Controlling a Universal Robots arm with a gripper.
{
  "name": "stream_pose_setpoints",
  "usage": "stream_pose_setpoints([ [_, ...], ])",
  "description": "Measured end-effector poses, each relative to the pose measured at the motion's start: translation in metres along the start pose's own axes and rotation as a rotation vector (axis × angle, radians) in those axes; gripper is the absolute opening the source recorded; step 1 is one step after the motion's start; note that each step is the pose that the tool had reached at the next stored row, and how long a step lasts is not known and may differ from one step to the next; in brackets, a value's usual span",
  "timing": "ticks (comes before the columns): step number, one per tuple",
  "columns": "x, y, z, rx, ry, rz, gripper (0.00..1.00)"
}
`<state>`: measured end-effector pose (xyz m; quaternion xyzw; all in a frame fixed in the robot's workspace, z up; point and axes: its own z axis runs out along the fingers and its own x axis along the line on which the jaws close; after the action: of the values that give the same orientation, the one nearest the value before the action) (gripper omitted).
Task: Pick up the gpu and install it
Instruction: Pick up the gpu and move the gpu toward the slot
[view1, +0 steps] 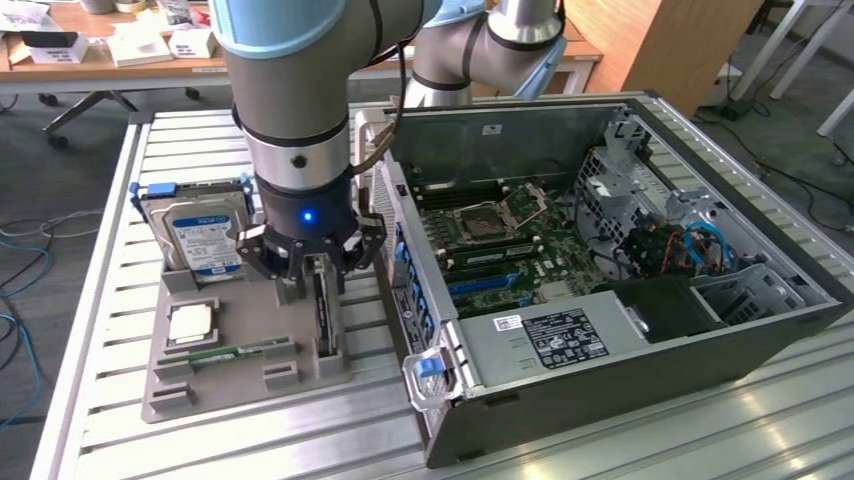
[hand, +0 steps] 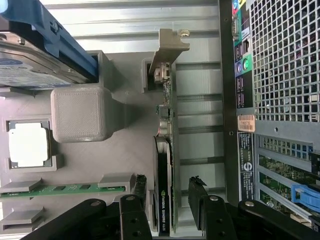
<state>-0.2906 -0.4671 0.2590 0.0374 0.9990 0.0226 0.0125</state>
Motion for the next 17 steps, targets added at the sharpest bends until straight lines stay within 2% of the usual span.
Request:
stream_pose_setpoints([
  [2,0.000,0.0000,0.0004,0.0000,0.0000,0.000,0.47],
  [11,0.000,0.0009,0.0134,0.0002,-0.0004,0.009,0.47],
  [17,0.001,0.0022,0.0146,0.0003,-0.0010,0.018,0.47],
])
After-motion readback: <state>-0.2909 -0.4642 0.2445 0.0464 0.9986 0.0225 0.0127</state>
